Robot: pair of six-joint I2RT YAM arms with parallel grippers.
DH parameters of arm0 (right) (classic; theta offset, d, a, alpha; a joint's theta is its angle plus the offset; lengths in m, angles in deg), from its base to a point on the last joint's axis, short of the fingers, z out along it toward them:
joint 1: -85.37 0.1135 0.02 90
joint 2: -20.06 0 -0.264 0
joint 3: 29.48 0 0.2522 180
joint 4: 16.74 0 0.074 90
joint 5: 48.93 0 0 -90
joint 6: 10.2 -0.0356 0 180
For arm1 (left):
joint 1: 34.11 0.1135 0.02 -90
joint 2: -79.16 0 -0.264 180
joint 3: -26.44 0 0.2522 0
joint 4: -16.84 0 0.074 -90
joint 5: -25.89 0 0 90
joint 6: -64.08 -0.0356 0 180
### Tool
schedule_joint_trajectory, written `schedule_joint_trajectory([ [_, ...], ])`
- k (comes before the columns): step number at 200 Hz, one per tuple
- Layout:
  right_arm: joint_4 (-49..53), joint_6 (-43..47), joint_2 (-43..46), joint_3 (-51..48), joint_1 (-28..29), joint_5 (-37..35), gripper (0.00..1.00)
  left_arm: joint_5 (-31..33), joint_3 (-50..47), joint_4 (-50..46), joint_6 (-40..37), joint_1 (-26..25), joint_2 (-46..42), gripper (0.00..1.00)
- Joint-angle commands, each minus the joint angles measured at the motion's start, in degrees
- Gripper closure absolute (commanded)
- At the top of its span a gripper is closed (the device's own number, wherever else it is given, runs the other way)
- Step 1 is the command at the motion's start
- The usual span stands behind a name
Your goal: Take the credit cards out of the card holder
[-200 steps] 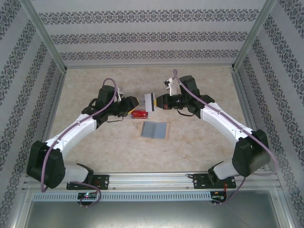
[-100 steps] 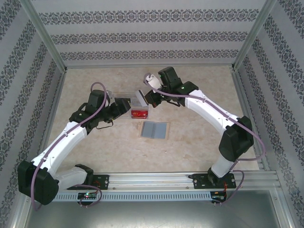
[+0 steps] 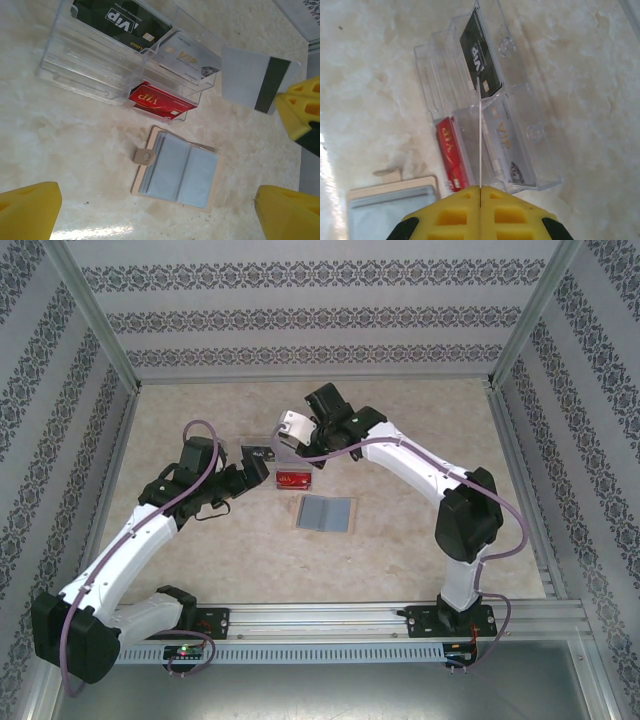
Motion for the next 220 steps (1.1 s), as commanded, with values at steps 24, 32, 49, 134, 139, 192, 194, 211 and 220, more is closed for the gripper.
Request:
schedule_joint_trajectory([
  [24,2.31,8.54,-4.23,4.24,1.41,-7.04,1.0,2.69,-0.73,-3.19,-1.1,1.27,-2.12,0.0],
  [32,2.22,9.2,-4.79,4.69,1.52,-7.72,1.0,2.89,-0.79,-3.33,-1.17,1.35,-2.42,0.0],
  [49,2.05,10.61,-5.97,5.49,1.78,-9.08,1.0,2.99,-1.01,-3.38,-1.07,1.56,-2.8,0.01],
  [134,1.57,11.61,-9.98,7.29,2.21,-10.24,1.0,2.47,-0.88,-4.06,-1.49,2.33,-2.8,0.0],
  [139,1.52,11.5,-10.13,7.29,2.28,-10.12,1.0,2.51,-0.89,-4.04,-1.48,2.3,-2.83,0.0],
  [192,1.0,11.3,-11.67,7.89,2.4,-11.08,1.0,2.38,-1.17,-4.15,-1.43,2.66,-3.18,0.0],
  [194,1.0,11.27,-11.72,7.9,2.39,-11.09,1.0,2.41,-1.14,-4.17,-1.43,2.64,-3.25,0.0],
  [211,0.99,11.37,-12.02,7.82,2.37,-11.43,1.0,2.28,-1.38,-4.09,-1.34,2.78,-3.46,0.0],
  [220,0.93,11.41,-12.2,7.82,2.49,-11.64,1.0,2.29,-1.52,-4.07,-1.32,2.85,-3.53,0.0],
])
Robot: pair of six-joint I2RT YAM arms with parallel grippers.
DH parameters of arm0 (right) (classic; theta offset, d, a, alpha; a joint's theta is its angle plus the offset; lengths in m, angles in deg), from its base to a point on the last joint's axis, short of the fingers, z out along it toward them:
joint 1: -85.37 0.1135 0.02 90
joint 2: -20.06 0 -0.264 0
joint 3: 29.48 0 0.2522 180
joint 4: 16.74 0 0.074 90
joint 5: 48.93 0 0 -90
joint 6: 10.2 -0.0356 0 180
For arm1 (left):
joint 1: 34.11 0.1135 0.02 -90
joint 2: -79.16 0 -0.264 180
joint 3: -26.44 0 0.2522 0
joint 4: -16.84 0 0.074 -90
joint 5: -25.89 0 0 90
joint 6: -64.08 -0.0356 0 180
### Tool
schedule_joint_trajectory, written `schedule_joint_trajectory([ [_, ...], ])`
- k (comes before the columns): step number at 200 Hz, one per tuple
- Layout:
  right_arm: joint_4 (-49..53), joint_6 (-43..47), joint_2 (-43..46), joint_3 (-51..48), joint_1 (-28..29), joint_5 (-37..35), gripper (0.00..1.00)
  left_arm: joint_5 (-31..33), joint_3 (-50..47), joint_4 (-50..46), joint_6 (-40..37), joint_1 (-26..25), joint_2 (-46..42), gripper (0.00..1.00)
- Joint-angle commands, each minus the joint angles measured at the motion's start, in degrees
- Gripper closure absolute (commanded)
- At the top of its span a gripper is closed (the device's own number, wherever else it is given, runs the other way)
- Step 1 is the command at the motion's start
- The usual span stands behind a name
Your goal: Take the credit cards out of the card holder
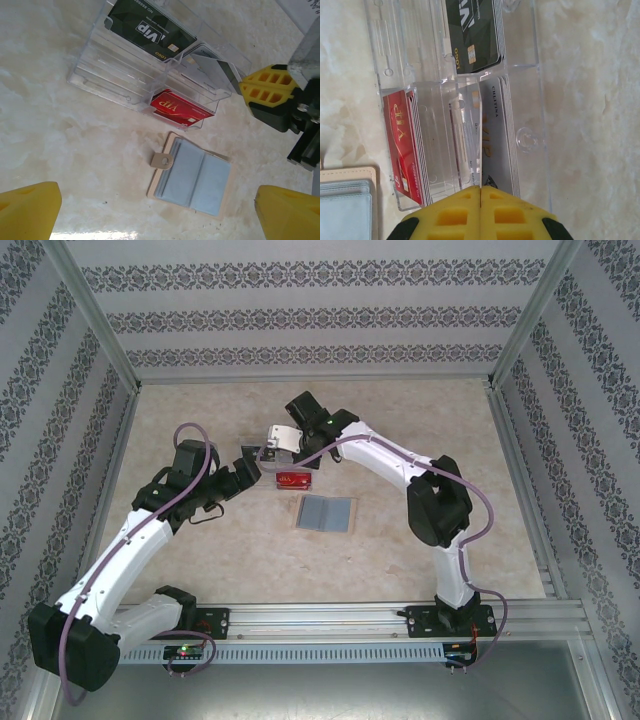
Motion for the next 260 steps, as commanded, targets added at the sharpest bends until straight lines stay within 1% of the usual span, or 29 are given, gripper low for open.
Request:
schedule_joint_trajectory([
  [1,-0.33,0.49,-1.51,1.68,0.59,-1.42,1.0,0.17,-0.7,-1.81,-1.22,1.02,-1.17,0.0],
  [27,-0.9,0.31,-1.9,1.67,0.9,-2.43,1.0,-0.01,-0.9,-1.79,-1.27,1.06,-1.39,0.0],
  [45,-1.45,-0.04,-2.21,1.92,0.95,-3.38,0.94,-0.03,-1.08,-1.71,-1.13,1.19,-1.59,0.0],
  [90,-3.31,-1.64,-3.24,2.21,1.04,-6.07,0.9,-0.29,-1.62,-1.67,-1.11,1.39,-2.3,0.0],
  [93,-3.45,-1.67,-3.31,2.35,1.06,-6.15,0.89,-0.27,-1.68,-1.69,-1.09,1.44,-2.32,0.0],
  [95,-3.58,-1.83,-3.38,2.36,1.12,-6.28,0.86,-0.27,-1.69,-1.65,-1.1,1.43,-2.38,0.0],
  [100,-3.79,-2.09,-3.45,2.44,1.11,-6.68,0.82,-0.24,-1.76,-1.6,-1.1,1.44,-2.47,0.0],
  [136,-4.3,-3.58,-4.17,3.74,1.16,-7.92,0.72,-0.61,-2.02,-1.46,-1.02,1.63,-2.66,0.0],
  [173,-5.86,-6.77,-3.13,3.85,0.97,-9.57,0.71,-0.93,-2.2,-1.37,-1.18,1.82,-2.76,0.0],
  [197,-7.24,-11.46,-0.55,2.9,0.73,-9.76,0.71,-1.68,-2.5,-0.44,-1.41,1.75,-2.3,0.0],
  [211,-9.03,-15.37,2.13,0.65,0.55,-9.76,0.71,-2.61,-2.47,0.15,-1.67,1.75,-1.55,0.0],
  [225,-12.08,-20.27,5.94,-3.71,0.33,-9.85,0.71,-3.59,-2.42,0.69,-2.1,1.78,-0.6,0.0],
  [239,-15.34,-27.06,10.56,-9.32,-0.06,-10.4,0.71,-4.72,-2.25,1.25,-2.72,1.75,0.11,0.0],
  [260,-16.58,-37.14,16.73,-16.56,-0.91,-10.79,0.7,-6.29,-2.13,2.26,-3.62,1.68,0.92,0.04],
])
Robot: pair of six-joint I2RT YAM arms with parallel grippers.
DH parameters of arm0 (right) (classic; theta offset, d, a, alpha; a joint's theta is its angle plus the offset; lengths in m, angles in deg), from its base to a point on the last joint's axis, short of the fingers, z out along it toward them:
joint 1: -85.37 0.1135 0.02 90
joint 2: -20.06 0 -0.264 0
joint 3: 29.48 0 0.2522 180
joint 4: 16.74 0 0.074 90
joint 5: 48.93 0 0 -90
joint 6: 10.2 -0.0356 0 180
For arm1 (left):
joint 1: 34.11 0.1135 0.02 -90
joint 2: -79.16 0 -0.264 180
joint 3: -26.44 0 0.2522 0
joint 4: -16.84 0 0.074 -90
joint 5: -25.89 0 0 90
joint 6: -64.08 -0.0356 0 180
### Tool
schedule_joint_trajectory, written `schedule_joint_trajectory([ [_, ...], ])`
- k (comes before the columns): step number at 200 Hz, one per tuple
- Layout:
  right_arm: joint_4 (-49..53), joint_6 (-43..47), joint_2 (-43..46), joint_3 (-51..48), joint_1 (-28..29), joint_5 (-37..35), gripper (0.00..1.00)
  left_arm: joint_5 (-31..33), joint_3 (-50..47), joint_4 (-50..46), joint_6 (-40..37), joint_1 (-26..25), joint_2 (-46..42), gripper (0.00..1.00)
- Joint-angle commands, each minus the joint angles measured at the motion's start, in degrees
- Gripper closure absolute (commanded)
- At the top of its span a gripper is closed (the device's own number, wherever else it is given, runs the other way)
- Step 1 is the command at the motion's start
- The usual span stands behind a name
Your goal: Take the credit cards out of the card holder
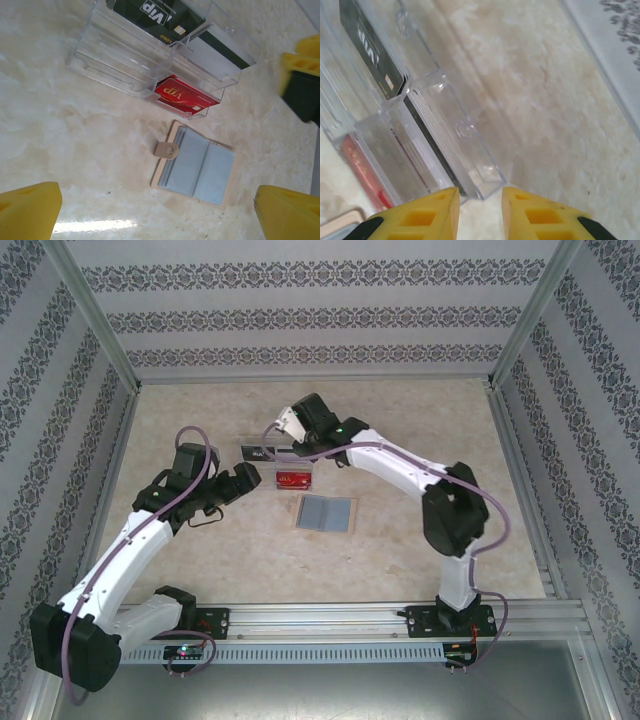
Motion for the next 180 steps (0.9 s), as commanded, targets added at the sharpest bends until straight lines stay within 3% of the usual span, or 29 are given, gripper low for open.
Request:
schedule_joint_trajectory([
  [1,-4.31,-15.13,7.94,-6.24,-1.21,-1.62,0.7,-2.76,-0.42,2.33,-2.39,0.53,0.71,0.04],
  [66,-3.45,-35.03,21.5,-22.3,-2.56,3.22,0.7,-6.59,-3.64,10.59,-5.03,-1.47,3.04,0.21],
  [107,-5.35,-44.16,25.98,-31.85,-2.42,6.01,0.72,-4.7,-5.64,14.7,-5.73,-4.94,4.57,0.27],
  [180,-5.17,-53.77,30.88,-44.17,-1.88,2.14,0.72,0.57,-7.84,16.75,-8.3,-13.99,4.2,0.31],
])
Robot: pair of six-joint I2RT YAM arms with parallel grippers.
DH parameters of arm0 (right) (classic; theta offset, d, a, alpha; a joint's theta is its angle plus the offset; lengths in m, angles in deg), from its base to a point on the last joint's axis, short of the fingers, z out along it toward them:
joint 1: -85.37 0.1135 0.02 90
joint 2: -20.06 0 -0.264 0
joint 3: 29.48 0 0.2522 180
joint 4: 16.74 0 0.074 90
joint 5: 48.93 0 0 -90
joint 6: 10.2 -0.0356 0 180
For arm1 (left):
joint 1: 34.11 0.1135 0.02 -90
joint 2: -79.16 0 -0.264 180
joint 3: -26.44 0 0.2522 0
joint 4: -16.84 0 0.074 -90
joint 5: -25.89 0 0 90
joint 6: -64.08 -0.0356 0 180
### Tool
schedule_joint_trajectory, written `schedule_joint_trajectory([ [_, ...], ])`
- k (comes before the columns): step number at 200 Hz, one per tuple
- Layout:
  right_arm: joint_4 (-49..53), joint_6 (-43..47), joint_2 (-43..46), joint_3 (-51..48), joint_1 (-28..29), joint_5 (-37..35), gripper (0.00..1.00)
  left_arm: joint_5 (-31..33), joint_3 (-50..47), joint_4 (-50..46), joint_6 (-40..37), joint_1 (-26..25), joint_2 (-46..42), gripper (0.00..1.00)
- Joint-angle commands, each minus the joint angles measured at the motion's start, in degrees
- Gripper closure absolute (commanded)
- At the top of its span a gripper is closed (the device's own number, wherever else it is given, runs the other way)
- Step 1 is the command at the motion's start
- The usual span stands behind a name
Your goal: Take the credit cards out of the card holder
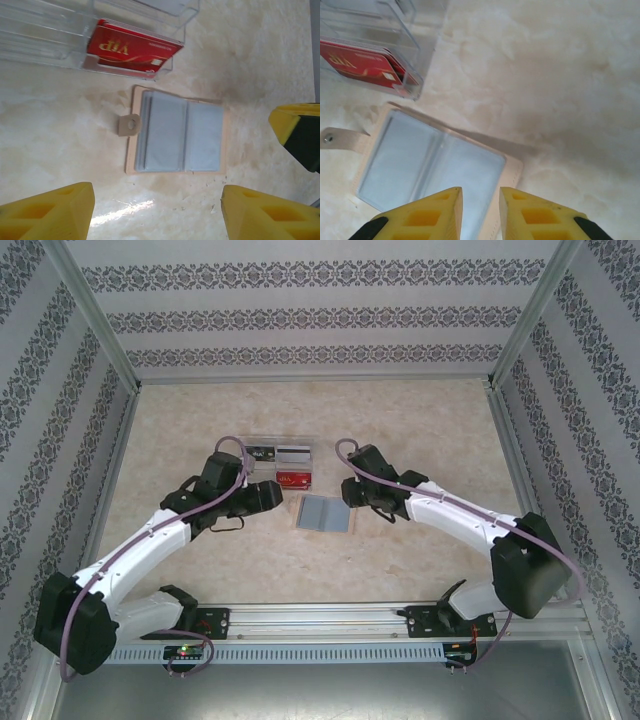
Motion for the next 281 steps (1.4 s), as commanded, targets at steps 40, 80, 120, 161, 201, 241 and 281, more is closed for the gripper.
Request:
schedule_joint_trajectory([
  [40,-4.1,-5.74,5.72,-10.3,0.82,-2.24,0.69,4.36,-4.4,10.62,0.61,-7.82,2.07,0.35],
  [80,-11.22,-4.68,6.08,-15.37,1.07,-0.64,0.69,8.2,-4.7,15.17,2.29,-11.53,7.4,0.44],
  [120,-14.67,-5.34,5.19,-15.96,1.26,2.32,0.65,9.15,-5.04,20.38,4.66,-12.76,12.39,0.47],
  [161,-16.06,-5.02,-0.73,-13.6,1.35,2.74,0.64,9.37,-1.01,19.89,1.94,-12.9,19.99,0.52],
  [201,-16.31,-5.66,-6.6,-11.93,1.37,2.15,0.7,9.76,1.45,19.88,0.16,-12.9,23.84,0.52],
  [241,-16.0,-4.29,-9.44,-12.02,1.38,2.18,0.83,8.36,0.18,23.65,0.76,-12.9,27.31,0.52],
  [281,-17.33,-3.17,-12.45,-11.36,1.62,5.73,0.87,8.5,-0.74,26.52,2.2,-12.9,30.59,0.52],
])
